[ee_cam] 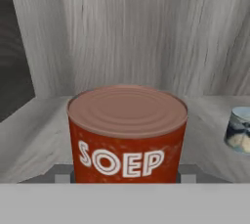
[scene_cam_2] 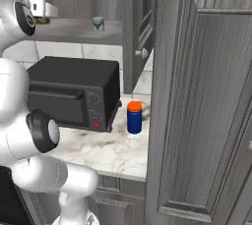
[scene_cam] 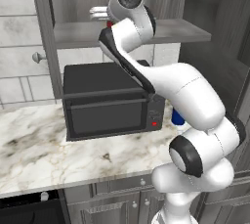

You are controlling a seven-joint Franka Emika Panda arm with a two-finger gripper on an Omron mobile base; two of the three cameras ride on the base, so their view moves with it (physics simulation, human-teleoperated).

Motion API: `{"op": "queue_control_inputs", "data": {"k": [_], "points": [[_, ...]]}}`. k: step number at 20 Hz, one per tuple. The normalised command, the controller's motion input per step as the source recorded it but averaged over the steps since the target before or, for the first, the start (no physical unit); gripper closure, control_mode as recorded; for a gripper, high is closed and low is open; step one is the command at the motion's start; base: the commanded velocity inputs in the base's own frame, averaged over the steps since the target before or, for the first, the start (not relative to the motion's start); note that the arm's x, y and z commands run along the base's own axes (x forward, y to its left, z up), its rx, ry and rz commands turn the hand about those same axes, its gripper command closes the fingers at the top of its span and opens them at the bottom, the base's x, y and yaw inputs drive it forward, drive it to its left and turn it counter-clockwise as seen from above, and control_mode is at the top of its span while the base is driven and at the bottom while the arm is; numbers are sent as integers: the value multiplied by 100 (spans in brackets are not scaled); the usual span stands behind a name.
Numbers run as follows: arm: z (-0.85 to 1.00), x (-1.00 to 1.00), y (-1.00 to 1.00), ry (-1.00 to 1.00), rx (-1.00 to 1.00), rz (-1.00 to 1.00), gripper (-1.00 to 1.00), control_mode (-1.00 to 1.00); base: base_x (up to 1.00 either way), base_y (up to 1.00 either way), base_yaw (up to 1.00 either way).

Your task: Restock the canned food cabinet by taking the new fresh canned food from the counter and placing it in the cabinet. Then, take the old canned food from the cabinet and place it on the counter.

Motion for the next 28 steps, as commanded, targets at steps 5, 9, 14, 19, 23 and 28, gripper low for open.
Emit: {"op": "queue_control_inputs", "data": {"k": [5, 9, 14, 19, 23, 28], "points": [[28, -100, -31, -24, 5, 26, 100, -100, 0, 0, 0], [-18, -100, -44, 1, -4, 32, 100, -100, 0, 0, 0], [-70, -100, -11, 20, -21, 34, 100, -100, 0, 0, 0], [-100, -95, 11, 36, -30, 37, 100, -100, 0, 0, 0], [-100, -34, 38, 28, -20, 39, 100, -100, 0, 0, 0], [-100, -9, 41, 33, -15, 40, 100, -100, 0, 0, 0]]}}
